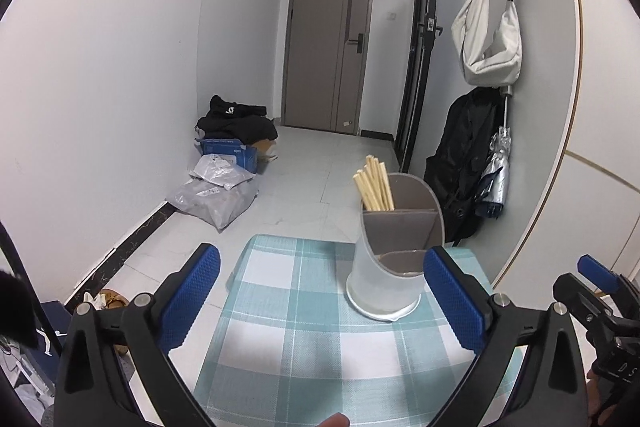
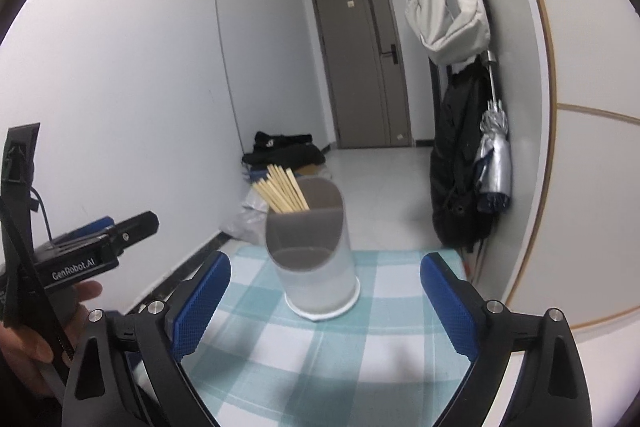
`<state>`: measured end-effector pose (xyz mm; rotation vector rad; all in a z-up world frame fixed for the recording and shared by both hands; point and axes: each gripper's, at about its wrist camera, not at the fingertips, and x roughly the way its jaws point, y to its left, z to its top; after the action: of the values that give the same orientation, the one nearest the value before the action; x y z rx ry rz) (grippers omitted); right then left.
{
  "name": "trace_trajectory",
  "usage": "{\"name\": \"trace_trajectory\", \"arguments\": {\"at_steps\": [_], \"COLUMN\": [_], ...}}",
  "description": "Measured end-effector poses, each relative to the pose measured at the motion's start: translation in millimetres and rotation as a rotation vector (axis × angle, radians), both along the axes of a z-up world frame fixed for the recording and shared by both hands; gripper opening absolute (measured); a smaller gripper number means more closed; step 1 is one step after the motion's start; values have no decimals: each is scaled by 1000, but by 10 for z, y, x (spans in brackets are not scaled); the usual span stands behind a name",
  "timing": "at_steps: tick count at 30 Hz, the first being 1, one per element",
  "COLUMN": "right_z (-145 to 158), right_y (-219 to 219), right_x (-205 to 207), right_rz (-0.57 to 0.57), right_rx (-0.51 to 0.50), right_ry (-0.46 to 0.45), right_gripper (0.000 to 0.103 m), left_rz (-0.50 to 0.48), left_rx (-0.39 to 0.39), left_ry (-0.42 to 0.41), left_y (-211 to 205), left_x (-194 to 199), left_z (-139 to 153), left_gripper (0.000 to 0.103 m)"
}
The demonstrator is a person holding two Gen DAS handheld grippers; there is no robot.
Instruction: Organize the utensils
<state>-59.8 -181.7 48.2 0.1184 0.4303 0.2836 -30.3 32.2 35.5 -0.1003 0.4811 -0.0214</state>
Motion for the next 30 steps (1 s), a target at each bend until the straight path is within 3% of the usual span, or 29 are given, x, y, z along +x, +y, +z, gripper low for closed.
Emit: {"name": "trace_trajectory", "arguments": {"at_steps": [11,30], "right_z": [-115,-133], "right_y": [1,39], "right_x": [82,74], "right_rz": [-16,-4], "right_rx": [-3,-12], "right_ry": [47,56], "right_gripper": [97,97], "left_rz": [-37,-14], "left_rx": [-18,-2], "left_ry": [70,79], "left_y": [-45,-65], "left_x": [57,63], "left_z": [-52,-70], "left_gripper": [100,100]}}
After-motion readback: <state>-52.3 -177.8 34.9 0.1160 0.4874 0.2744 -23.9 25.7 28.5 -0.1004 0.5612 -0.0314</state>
